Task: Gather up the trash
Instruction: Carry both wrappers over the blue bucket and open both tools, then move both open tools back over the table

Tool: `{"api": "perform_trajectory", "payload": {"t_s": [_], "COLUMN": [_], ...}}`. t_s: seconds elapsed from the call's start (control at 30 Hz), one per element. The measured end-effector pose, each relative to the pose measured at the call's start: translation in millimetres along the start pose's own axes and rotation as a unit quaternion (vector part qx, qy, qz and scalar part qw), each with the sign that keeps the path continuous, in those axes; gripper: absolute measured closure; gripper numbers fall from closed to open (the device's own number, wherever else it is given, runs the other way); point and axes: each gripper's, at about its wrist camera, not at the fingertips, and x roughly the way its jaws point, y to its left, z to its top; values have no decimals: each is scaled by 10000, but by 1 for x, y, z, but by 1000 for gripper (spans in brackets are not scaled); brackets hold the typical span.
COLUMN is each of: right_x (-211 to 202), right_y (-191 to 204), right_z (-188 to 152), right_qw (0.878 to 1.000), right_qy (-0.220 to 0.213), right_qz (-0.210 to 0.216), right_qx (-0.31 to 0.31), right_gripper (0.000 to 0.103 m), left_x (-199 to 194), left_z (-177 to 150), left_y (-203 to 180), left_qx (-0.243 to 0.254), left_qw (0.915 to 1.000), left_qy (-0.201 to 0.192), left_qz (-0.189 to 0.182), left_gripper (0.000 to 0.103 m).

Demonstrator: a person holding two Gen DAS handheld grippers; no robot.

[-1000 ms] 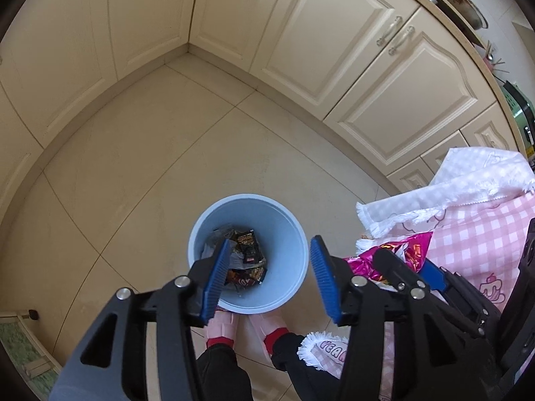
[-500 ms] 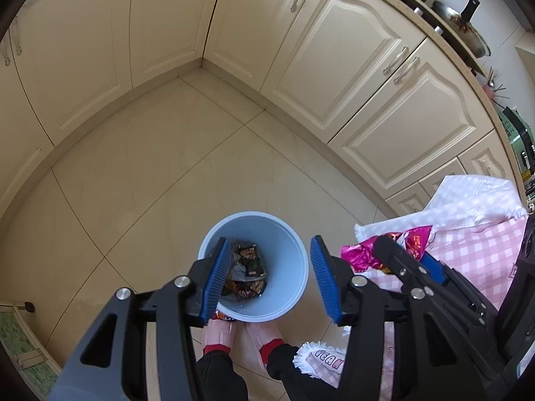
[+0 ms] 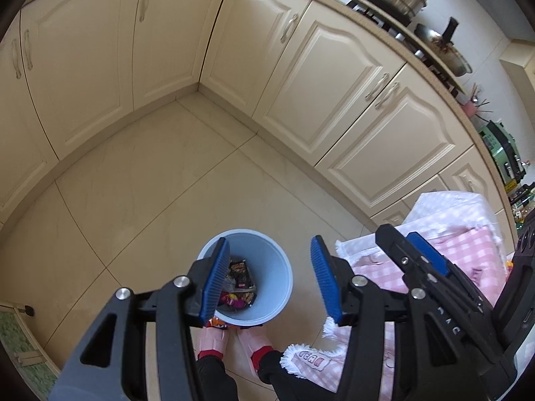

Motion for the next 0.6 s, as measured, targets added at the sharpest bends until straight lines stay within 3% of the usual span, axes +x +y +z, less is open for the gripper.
{"api": "perform_trajectory", "payload": {"t_s": [0.23,0.33,0.6], "right_x": [-82,-124,-234], "right_y": [-11,-28,-117], "right_z": [14,17,8], "right_qw": [9981,9958,9849], "right_qy": [-616,-905,-1580], "right_qz": [40,-22,-530], "right_qx": [78,131,459], "right_gripper": [41,41,38], "left_x": [-53,-77,-103], "left_z": [-1,-6,-42], "left_y": [-39,-70,-199], "left_qx": [252,492,1527], "left_qw": [9988,9968,9824], "left_qy": [-354,-529,-544], "left_qz": [-209,-332,-929], "left_gripper": [52,45,42]}}
